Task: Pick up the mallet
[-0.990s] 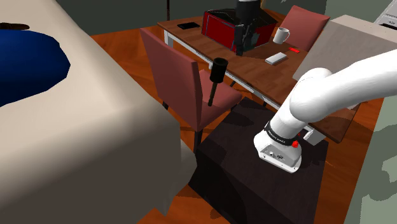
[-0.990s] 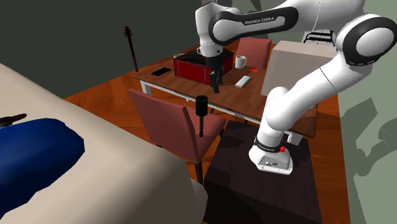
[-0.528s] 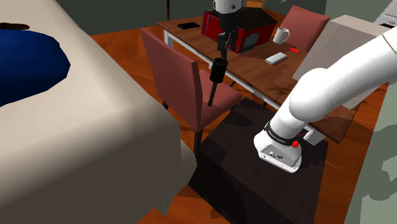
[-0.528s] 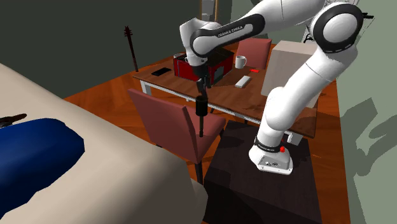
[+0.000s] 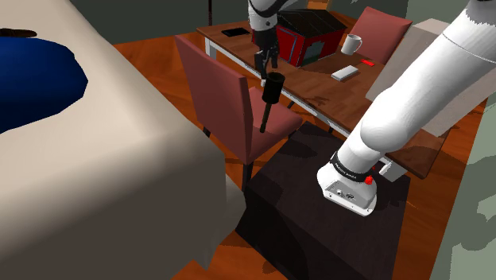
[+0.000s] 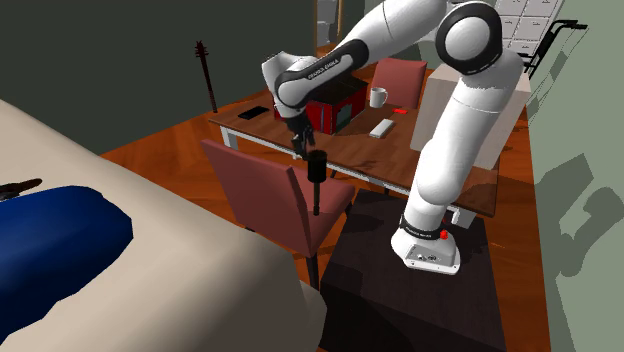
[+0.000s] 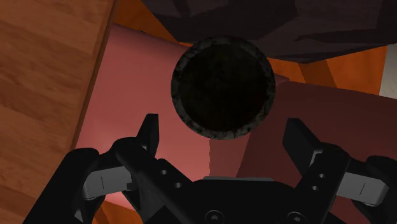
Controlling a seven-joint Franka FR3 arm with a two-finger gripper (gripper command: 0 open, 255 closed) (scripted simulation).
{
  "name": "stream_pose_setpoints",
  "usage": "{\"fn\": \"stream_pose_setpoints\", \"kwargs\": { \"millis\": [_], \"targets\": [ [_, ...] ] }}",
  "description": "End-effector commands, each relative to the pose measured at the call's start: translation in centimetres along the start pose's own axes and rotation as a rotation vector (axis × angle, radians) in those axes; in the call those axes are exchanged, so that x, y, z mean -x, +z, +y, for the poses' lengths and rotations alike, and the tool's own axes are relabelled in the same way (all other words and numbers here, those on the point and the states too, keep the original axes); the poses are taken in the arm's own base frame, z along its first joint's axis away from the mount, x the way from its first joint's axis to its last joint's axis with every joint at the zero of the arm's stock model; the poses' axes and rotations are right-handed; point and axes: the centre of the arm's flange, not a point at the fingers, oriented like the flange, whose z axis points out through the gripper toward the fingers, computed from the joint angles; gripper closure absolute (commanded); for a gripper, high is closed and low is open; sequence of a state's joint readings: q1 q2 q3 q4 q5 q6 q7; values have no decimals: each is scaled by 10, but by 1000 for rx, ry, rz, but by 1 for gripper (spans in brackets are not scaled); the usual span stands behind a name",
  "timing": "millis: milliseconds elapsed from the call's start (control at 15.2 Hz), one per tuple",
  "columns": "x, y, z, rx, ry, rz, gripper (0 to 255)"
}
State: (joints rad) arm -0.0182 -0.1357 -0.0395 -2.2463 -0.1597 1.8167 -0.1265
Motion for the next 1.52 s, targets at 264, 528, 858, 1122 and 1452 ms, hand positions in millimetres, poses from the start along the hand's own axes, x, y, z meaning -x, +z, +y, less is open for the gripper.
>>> {"fn": "stream_pose_setpoints", "kwargs": {
  "millis": [264, 528, 858, 1122, 1452],
  "targets": [
    [-13, 30, -2, 2, -1, -1, 0],
    [-16, 38, -4, 2, -1, -1, 255],
    [-16, 39, -4, 2, -1, -1, 255],
    [-15, 38, -3, 2, -1, -1, 255],
    [-7, 13, -1, 2, -1, -1, 255]
  ]
}}
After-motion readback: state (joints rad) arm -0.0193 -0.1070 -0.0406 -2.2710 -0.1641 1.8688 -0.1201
